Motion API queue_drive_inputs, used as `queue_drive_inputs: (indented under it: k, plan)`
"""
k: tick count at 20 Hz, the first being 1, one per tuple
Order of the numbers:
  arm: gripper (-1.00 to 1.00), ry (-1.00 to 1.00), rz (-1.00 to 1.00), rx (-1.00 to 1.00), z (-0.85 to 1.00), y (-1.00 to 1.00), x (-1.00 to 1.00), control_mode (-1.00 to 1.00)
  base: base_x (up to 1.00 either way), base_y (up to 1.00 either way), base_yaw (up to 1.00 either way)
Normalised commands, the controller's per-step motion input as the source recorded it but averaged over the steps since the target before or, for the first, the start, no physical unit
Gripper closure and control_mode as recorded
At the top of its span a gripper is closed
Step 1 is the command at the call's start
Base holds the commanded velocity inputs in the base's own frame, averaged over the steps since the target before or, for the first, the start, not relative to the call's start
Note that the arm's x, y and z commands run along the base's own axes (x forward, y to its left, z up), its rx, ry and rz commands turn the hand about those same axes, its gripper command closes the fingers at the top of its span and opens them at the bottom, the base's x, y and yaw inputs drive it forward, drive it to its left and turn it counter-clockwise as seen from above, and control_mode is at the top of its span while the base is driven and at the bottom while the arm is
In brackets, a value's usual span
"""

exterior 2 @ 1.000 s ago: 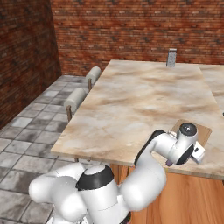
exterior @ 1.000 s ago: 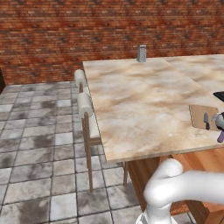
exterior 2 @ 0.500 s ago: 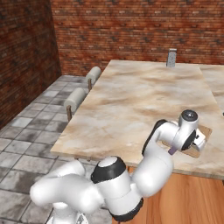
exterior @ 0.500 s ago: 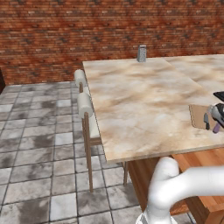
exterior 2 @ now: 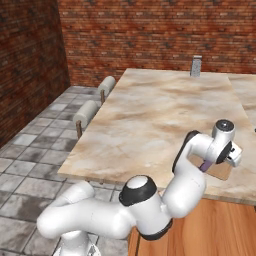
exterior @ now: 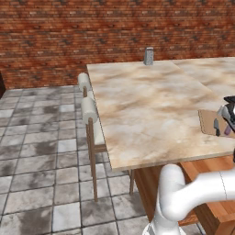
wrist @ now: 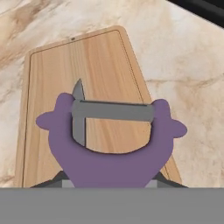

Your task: Open the drawer on the right and place the cutting tools on the cutting board.

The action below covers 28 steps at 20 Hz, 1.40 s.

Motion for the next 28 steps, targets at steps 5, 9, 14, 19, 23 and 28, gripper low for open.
queue_drive_inputs:
  k: [5,9,14,19,23,28]
  plan:
    - [1.0,0.0,0.0,0.0,0.0,-0.07,0.13,-1.0,0.0,0.0,0.0]
    - [1.0,0.0,0.0,0.0,-0.02,-0.1,0.25,-1.0,0.0,0.0,0.0]
    - [1.0,0.0,0.02,0.0,-0.21,-0.17,0.14,-1.0,0.0,0.0,0.0]
    - [-1.0,0.0,0.03,0.0,-0.26,-0.16,0.09,-1.0,0.0,0.0,0.0]
    - [-1.0,0.0,0.0,0.0,0.0,-0.02,0.01,-1.0,0.0,0.0,0.0]
    - [-1.0,-0.04,-0.02,0.0,0.15,0.04,0.21,-1.0,0.0,0.0,0.0]
